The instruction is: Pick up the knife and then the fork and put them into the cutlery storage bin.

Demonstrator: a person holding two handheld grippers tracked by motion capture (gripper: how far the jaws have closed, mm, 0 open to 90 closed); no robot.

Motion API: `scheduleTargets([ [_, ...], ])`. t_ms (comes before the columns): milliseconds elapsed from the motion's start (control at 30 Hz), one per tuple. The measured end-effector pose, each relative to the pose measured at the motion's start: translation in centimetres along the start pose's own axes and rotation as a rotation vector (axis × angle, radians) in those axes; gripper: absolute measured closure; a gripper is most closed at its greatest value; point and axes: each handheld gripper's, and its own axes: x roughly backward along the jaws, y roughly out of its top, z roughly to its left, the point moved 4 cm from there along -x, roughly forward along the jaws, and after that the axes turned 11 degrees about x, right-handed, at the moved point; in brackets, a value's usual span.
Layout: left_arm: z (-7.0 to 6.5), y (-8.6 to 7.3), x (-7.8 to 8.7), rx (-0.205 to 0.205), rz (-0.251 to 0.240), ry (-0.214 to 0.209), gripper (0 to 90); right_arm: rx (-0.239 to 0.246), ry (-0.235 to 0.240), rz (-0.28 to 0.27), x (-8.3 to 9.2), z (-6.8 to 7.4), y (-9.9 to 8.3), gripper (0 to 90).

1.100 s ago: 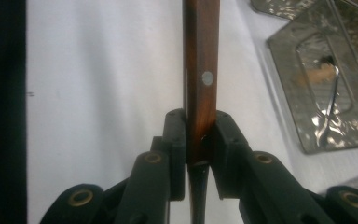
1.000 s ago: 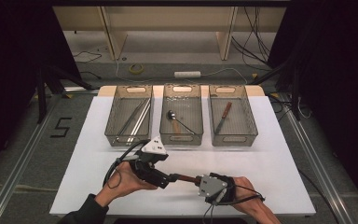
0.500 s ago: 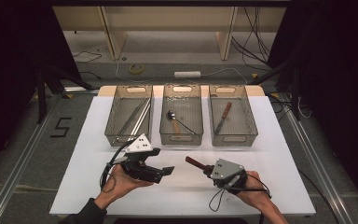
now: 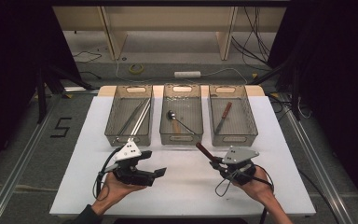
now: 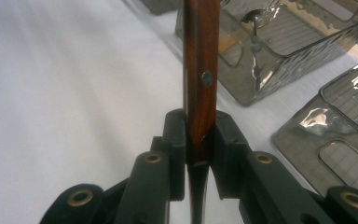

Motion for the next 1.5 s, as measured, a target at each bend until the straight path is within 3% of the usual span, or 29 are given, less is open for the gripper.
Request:
scheduleTargets([
  [500, 0.5, -0.4, 0.7, 0.007, -0.043, 0.028, 16.2, -0.174, -0.034, -0.050, 0.5, -3.8, 0.0, 78.0],
  [933, 0.6, -0.5, 1.0, -0.017, -0.058, 0.052, 16.0, -0.268, -0.057, -0.074, 0.5, -6.6, 0.7, 77.9],
  [1100, 0.7, -0.6, 1.1, -0.017, -0.059, 0.061, 15.8, -0.308, -0.071, -0.079, 0.3, -8.2, 1.1, 77.9],
  [1500, 0.5, -0.6, 1.1, -0.035, -0.060, 0.061, 15.6, -0.349, -0.118, -0.064, -0.1, -12.3, 2.6, 77.9],
])
